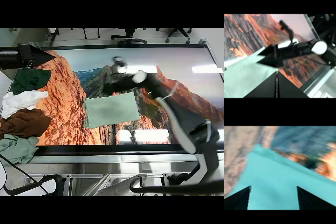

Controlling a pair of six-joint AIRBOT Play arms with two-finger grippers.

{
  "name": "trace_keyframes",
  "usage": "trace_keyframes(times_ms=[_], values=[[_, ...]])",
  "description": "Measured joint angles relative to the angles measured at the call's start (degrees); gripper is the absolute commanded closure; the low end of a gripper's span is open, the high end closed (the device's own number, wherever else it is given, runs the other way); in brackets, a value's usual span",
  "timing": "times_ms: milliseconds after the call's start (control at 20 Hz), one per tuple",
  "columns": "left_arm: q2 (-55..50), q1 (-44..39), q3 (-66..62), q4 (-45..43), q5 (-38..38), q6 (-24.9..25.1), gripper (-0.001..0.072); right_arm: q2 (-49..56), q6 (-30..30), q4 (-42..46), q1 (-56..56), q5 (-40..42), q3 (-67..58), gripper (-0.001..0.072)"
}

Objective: Fold the shirts.

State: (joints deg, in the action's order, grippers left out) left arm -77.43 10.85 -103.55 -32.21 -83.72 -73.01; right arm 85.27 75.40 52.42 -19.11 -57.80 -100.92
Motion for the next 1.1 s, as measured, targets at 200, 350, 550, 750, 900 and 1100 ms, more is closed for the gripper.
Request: trace_keyframes(times_ms=[200,350,550,750,900,1100], values=[[0.1,0.0,0.3,0.3,0.7,0.1,0.0694,0.0,4.4,5.3,12.3,-11.4,1.3,0.0072],[0.1,0.0,0.3,0.4,0.8,0.2,0.0694,2.4,3.0,5.9,15.9,-15.4,2.9,0.0073],[0.1,0.0,0.4,0.4,0.4,0.2,0.0694,7.3,-3.1,-1.3,17.4,-16.8,3.6,0.0074],[0.1,0.0,0.4,0.4,-1.6,0.0,0.0694,11.8,-6.9,-7.4,17.9,-17.0,3.7,0.0077],[0.1,0.0,0.4,0.5,-2.9,0.0,0.0694,14.4,-9.7,-11.6,17.4,-17.4,3.8,0.0452],[0.1,0.0,0.4,0.5,-3.6,0.0,0.0694,15.6,-13.0,-15.8,16.1,-18.1,3.7,0.0694]])
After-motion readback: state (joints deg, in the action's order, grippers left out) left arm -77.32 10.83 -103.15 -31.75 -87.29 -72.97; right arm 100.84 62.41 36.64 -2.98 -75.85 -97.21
